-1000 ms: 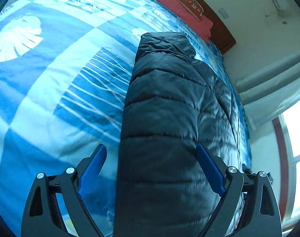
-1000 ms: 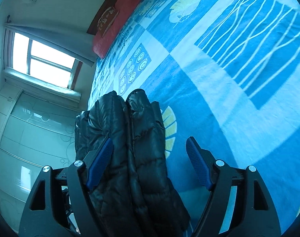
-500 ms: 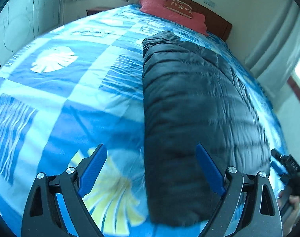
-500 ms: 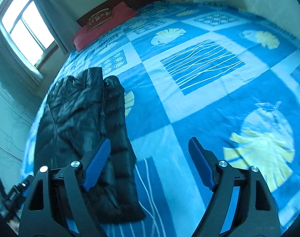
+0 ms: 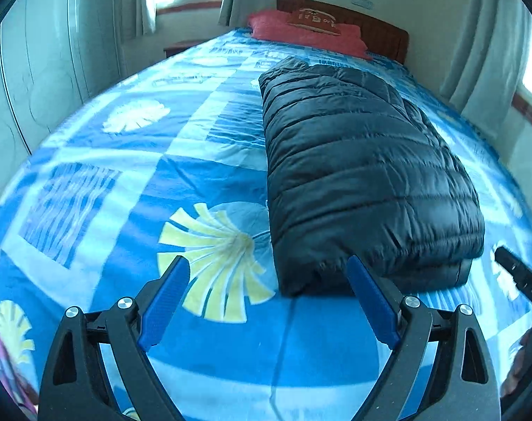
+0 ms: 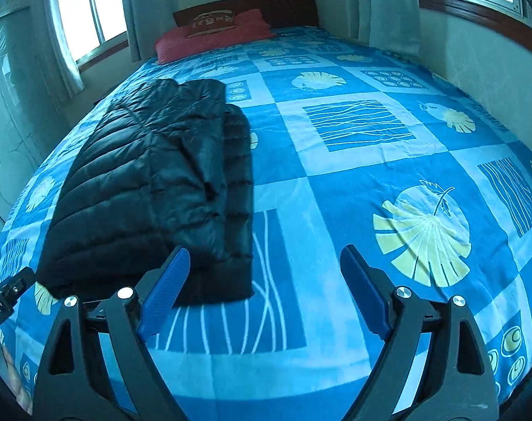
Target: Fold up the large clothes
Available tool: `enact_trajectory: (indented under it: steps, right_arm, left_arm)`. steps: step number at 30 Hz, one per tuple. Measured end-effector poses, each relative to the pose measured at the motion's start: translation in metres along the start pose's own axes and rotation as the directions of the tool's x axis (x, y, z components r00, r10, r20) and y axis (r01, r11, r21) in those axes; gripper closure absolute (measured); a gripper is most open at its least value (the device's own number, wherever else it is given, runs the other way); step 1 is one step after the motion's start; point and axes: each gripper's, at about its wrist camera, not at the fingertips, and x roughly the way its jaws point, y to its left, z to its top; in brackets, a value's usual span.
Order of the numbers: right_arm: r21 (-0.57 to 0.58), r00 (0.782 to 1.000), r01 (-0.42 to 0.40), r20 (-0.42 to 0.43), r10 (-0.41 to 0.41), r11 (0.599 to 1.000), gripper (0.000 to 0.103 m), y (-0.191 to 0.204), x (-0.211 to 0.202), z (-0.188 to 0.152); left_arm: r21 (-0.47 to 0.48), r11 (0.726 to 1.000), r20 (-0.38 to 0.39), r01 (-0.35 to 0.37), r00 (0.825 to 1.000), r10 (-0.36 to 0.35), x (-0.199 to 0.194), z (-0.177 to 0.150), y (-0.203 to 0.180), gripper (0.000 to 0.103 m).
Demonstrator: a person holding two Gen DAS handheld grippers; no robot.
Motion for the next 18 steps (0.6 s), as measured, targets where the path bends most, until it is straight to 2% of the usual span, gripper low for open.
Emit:
enact_trajectory:
  steps: [4,10,18]
  right_arm:
    - [-0.019,0.999,-0.013,0.039,0.014,1.000,0.013,0.014,-0.024,0.003]
    - [-0.083,0.987,-0.031,0.153,0.043,0.996,0.009,0.039,-0.074,0.013]
    - [-0.109,0.971,-0.062,0.223,0.085,0.992,0.008,0.050,-0.107,0.021]
  left_arm:
    - [0.012,1.000,0.038,-0.011,0.999,0.011,-0.020,0.004,-0.006,0.012]
    - [0.031,0.999,0.111,-0.035,0.993,0.031,-0.057,0.017,-0.018,0.012]
    - [0.002,0.999,0.161,0.043,0.986,-0.042,-0.088,0.027,-0.023,0.012]
